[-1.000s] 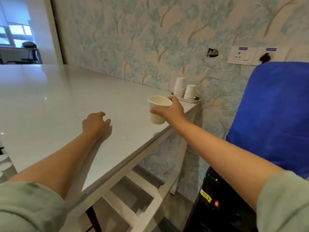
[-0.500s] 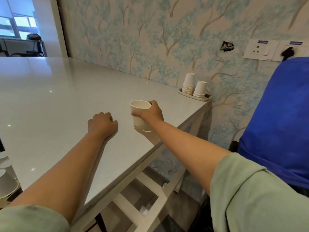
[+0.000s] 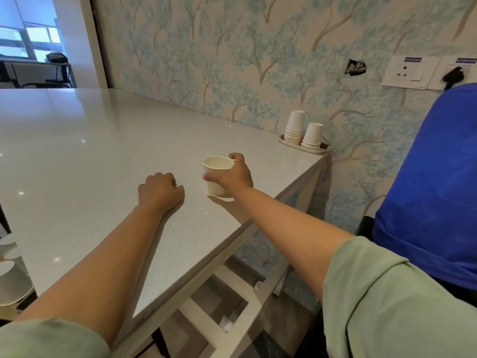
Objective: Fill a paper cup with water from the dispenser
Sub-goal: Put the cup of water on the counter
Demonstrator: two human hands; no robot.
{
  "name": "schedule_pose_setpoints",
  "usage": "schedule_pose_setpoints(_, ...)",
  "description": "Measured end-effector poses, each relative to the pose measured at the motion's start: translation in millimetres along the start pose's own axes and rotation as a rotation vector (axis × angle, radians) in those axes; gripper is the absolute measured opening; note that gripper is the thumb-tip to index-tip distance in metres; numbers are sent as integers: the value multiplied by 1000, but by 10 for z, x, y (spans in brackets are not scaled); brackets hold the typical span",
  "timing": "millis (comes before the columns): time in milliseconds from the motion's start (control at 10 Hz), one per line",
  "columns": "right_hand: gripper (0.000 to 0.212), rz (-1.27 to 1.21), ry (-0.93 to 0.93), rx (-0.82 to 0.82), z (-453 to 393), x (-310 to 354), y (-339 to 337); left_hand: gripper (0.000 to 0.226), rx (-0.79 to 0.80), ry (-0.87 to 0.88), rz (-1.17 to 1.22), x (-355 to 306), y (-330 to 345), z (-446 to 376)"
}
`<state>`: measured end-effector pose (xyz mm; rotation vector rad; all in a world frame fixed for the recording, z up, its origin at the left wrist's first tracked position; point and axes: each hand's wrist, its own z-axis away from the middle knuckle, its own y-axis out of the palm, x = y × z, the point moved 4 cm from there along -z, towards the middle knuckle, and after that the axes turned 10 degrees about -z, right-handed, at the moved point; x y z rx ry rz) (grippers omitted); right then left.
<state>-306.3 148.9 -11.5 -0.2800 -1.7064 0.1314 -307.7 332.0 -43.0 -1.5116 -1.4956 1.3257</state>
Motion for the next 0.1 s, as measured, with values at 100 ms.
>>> schedule_pose_setpoints(100,90,13,-42,-33,41,52,-53,32,0,4,10,-13,-14,14)
